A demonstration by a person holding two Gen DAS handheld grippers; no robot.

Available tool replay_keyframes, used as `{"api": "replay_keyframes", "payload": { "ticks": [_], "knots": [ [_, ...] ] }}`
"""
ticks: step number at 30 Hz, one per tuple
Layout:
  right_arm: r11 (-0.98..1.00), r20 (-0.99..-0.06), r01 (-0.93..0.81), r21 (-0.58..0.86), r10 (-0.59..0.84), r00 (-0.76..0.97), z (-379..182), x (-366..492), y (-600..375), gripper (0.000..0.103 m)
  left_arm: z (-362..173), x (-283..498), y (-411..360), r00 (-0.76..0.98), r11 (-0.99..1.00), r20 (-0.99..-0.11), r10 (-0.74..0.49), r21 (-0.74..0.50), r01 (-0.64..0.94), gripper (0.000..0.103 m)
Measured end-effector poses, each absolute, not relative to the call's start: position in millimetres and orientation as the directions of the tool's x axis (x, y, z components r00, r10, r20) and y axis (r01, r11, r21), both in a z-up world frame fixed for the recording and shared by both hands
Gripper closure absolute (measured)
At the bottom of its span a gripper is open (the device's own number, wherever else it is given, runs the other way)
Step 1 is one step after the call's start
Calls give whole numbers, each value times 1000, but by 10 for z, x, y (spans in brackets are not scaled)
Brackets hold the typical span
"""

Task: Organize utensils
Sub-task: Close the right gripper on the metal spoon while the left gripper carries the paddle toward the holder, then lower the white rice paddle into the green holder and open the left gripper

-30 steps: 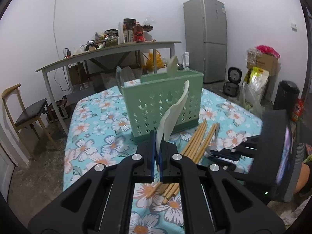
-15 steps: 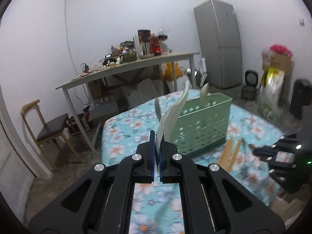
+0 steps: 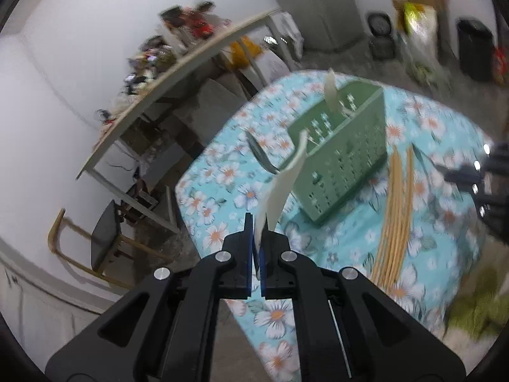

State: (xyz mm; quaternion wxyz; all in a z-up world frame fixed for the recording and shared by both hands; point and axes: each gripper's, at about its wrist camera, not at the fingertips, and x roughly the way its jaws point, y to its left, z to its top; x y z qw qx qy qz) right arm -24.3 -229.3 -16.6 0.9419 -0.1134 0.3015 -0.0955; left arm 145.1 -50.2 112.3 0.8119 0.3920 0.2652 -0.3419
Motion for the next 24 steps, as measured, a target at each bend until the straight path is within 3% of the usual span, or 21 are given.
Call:
{"api": "replay_keyframes", "payload": {
  "ticks": [9,24],
  "knots": [
    [961,-544,113,-254,-239,805,-162,-248,-2324,100,1180,1688,-770,533,279,-809,-248,467,839,99],
    [965,-544,114,-237,-229,807,-164,-225,-2331,100,1244,1943,-986,486,215,-859,-164,449,867,100]
  ]
}}
